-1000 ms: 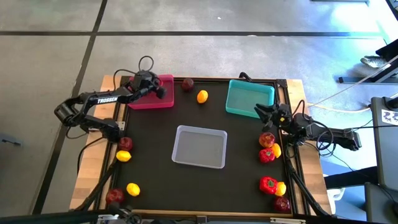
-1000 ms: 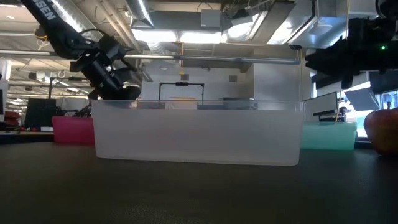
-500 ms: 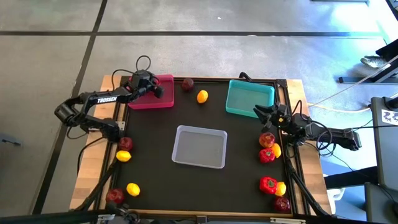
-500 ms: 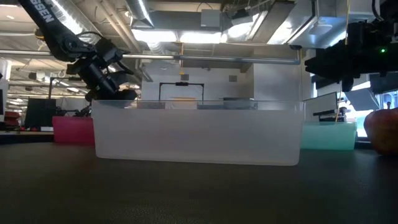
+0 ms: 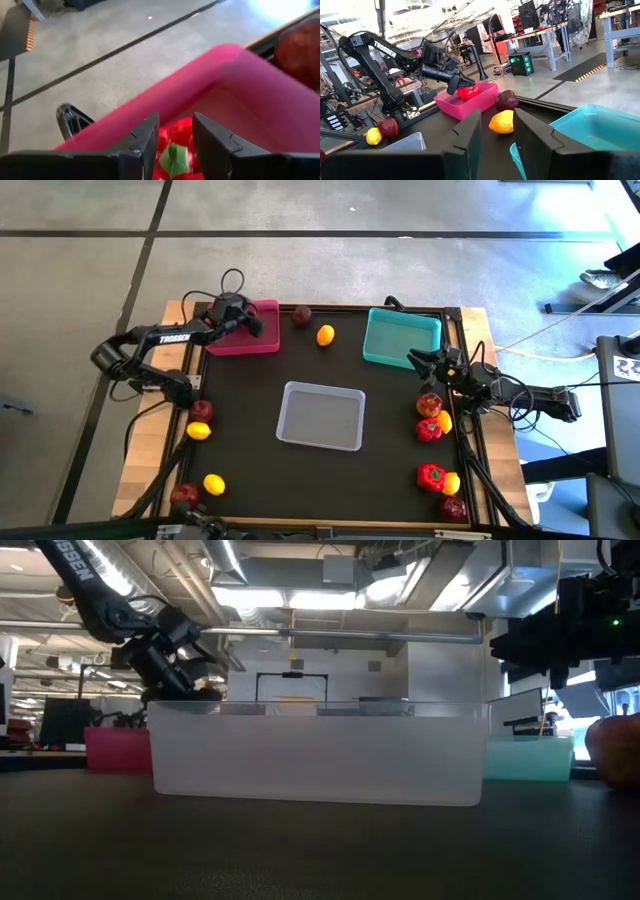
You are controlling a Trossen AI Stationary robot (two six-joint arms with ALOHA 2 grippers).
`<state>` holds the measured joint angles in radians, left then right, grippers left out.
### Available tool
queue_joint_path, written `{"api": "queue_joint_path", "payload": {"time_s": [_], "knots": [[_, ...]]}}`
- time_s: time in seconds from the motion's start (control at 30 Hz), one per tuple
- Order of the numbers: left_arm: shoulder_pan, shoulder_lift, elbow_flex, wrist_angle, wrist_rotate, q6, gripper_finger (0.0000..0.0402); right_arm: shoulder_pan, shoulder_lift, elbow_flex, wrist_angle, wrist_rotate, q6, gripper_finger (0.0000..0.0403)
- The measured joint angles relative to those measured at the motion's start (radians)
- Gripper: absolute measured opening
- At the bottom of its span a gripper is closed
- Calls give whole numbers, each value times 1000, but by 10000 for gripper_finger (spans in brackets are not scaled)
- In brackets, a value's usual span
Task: Sort produce into baskets
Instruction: Put the lemon into the white bin
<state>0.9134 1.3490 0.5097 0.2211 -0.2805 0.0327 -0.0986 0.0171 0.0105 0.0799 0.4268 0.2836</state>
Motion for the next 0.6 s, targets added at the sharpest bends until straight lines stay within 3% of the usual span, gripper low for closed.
{"api": "queue_joint_path", "payload": {"time_s": [0.33, 0.6], "knots": [[-18, -121, 71, -98, 16, -100, 138, 0, 0, 0, 0, 0, 26, 115], [-85, -192, 94, -104, 197, -107, 139, 0, 0, 0, 0, 0, 26, 115]]}}
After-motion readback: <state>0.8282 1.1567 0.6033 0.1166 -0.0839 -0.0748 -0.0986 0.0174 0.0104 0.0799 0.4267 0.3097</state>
